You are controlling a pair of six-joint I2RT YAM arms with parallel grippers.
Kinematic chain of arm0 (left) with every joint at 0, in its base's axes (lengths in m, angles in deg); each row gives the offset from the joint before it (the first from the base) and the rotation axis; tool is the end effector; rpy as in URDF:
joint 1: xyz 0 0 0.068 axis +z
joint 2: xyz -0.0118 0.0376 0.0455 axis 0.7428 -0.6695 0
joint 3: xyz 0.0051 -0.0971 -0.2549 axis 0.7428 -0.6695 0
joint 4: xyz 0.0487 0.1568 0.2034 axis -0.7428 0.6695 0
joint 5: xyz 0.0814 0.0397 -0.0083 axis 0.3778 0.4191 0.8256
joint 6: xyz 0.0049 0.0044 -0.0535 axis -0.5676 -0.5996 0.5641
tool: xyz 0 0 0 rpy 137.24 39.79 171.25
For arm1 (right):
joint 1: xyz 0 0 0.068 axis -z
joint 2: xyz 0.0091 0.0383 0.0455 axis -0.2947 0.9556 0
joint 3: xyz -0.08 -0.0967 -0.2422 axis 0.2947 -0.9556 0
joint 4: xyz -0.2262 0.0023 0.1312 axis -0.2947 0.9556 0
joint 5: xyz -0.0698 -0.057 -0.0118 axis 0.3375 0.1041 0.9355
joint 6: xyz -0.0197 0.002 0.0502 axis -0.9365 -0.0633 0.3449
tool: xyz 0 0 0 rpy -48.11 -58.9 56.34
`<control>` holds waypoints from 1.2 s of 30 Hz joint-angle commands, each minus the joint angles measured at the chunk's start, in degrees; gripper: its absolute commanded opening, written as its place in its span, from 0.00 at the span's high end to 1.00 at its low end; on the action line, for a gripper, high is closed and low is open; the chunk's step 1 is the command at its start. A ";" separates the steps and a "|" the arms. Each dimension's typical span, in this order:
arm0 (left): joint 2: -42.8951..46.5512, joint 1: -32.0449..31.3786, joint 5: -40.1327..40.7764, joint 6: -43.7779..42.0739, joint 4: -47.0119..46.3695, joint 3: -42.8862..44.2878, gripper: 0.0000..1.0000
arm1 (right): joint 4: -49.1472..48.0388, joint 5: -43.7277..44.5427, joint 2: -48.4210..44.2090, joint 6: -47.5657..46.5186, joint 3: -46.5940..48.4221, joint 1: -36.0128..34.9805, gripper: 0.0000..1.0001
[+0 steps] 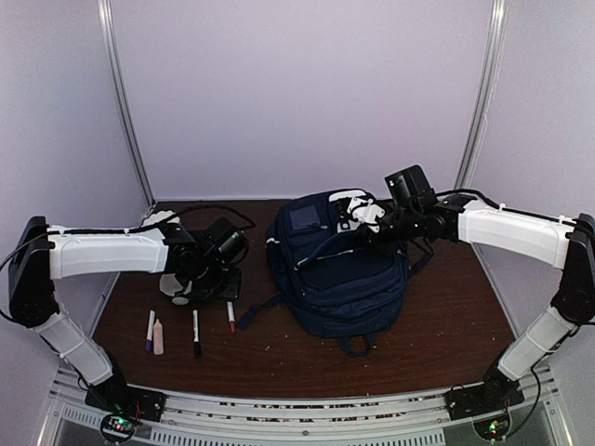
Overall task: Pack the student bag
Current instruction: Pick up the student bag from the upper front pocket, then pick up the pen at the corner of the board.
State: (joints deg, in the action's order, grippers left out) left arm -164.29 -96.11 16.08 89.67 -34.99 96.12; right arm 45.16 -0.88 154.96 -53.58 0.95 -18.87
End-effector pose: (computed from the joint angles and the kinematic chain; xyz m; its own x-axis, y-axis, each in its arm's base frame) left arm 0.2090 -0.2194 0.2146 -0.8976 -0.1024 -0.4288 -0.0471 0.9894 -0.1376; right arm 0.2759 0.2108 0.2842 -0.0291 -0.6946 -0.7188 -0.8828 0.3551 -0.3074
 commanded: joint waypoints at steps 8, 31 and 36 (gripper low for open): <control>-7.52 5.17 -9.11 4.44 -0.75 2.19 0.65 | -1.23 -2.05 -1.05 1.14 -0.07 -0.16 0.84; -15.03 6.74 -12.58 4.22 -0.31 4.07 0.74 | -0.67 -3.46 -0.57 1.26 -0.11 -0.12 0.84; -15.52 6.77 -13.40 2.93 -0.01 4.74 0.83 | -0.51 -3.47 -0.49 1.26 -0.11 -0.11 0.84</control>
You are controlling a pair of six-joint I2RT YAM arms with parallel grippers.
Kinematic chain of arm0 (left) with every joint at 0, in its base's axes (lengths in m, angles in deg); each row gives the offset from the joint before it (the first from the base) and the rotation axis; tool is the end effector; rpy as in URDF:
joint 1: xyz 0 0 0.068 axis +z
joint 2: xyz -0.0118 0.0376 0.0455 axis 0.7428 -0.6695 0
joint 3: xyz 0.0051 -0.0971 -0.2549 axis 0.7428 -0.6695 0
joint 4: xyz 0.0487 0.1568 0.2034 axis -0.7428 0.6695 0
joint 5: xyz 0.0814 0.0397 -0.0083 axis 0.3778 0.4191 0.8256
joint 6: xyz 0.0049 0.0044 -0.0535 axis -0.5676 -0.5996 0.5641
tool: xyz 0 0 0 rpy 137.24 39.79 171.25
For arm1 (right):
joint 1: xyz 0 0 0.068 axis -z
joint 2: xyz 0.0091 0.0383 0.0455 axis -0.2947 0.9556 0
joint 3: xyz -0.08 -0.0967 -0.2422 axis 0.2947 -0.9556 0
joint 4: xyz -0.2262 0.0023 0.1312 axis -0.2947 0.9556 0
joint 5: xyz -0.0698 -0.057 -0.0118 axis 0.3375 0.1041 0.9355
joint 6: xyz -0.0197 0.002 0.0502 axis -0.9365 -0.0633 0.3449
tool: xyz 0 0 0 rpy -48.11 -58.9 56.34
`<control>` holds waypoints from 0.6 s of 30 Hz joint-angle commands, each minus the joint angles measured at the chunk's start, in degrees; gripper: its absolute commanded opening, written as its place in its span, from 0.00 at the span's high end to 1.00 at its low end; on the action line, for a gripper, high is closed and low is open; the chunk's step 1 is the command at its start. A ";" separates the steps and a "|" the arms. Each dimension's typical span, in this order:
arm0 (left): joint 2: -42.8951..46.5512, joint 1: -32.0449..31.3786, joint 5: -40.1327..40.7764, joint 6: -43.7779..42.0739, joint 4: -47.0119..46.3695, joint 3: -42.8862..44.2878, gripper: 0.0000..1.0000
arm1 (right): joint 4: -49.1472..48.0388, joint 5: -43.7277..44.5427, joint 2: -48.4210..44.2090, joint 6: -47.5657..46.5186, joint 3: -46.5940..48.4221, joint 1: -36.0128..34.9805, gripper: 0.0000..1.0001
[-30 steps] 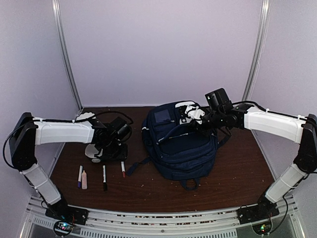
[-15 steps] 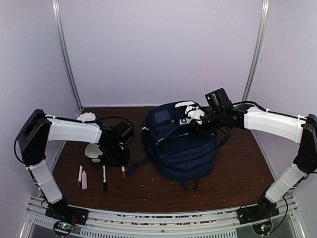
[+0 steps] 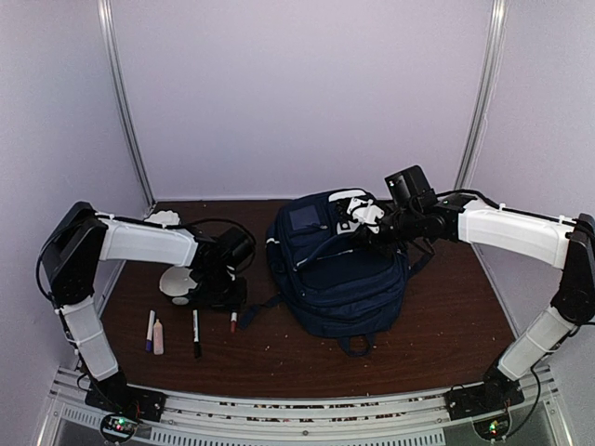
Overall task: Pack the student bag
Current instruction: Pick up the pen at the corner of the board.
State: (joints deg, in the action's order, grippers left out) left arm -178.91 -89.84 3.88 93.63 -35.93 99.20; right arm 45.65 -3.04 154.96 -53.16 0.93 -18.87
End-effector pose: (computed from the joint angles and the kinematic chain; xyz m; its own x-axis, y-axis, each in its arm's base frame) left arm 0.2493 -0.2211 0.1521 -0.9630 -0.2172 -0.1594 -0.1961 0.9708 -0.1382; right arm 0.2744 0.2113 0.2836 -0.0313 -0.6825 -0.7302 -0.8989 0.3386 -0.2780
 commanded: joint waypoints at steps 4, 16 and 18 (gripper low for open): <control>-0.58 0.56 -1.86 -1.47 1.63 2.04 0.78 | -0.95 -1.47 -0.49 0.93 -0.08 -0.12 0.84; -3.21 0.56 -3.66 -4.29 2.95 2.75 0.83 | -0.67 -1.74 -0.41 1.10 0.13 -0.12 0.84; -2.47 0.55 -3.23 -4.71 3.97 3.37 0.85 | -0.67 -1.74 -0.40 1.17 0.18 -0.12 0.84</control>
State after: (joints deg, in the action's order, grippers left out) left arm -180.94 -89.58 1.37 90.44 -33.77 101.30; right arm 45.91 -3.39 154.96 -52.66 0.93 -18.87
